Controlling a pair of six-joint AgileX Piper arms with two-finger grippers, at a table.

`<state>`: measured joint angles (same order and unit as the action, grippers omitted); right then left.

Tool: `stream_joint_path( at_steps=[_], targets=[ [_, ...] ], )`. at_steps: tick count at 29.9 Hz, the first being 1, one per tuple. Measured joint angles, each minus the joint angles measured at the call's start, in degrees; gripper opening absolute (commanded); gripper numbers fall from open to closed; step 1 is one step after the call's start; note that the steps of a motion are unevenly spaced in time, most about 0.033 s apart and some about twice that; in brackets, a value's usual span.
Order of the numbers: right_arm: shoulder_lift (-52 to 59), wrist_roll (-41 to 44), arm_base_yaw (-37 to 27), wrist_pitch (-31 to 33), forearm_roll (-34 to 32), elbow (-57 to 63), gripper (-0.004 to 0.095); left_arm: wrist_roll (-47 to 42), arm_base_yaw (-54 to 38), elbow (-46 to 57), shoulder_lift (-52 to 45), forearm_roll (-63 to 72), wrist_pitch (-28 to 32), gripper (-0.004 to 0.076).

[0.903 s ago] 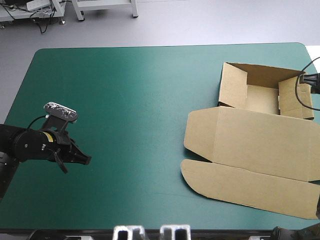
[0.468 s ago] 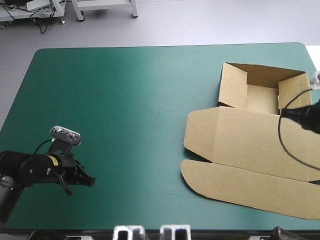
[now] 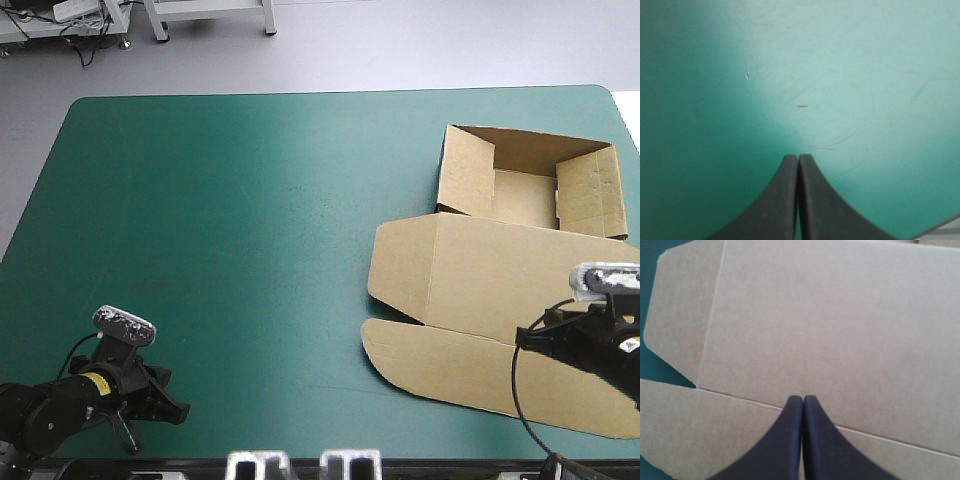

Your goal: Fold the box

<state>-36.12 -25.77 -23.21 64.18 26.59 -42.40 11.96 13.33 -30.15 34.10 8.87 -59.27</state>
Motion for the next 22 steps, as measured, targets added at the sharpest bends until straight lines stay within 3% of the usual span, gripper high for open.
stream_joint_path(
  at_steps=[8,15,22],
  targets=[
    [12.62,0.47,0.0,-5.77,-1.05,12.86,-0.0013,0.0,0.0,1.86,-4.8,0.71,0.34,-0.0009],
    [19.32,3.5,0.64,-6.98,-5.93,14.23,-0.0013,0.0,0.0,1.86,-5.49,0.78,0.34,-0.0009],
    [20.26,6.26,10.27,-8.01,-9.13,14.23,-0.0013,0.0,0.0,1.86,-5.49,0.78,0.34,-0.0009]
  ],
)
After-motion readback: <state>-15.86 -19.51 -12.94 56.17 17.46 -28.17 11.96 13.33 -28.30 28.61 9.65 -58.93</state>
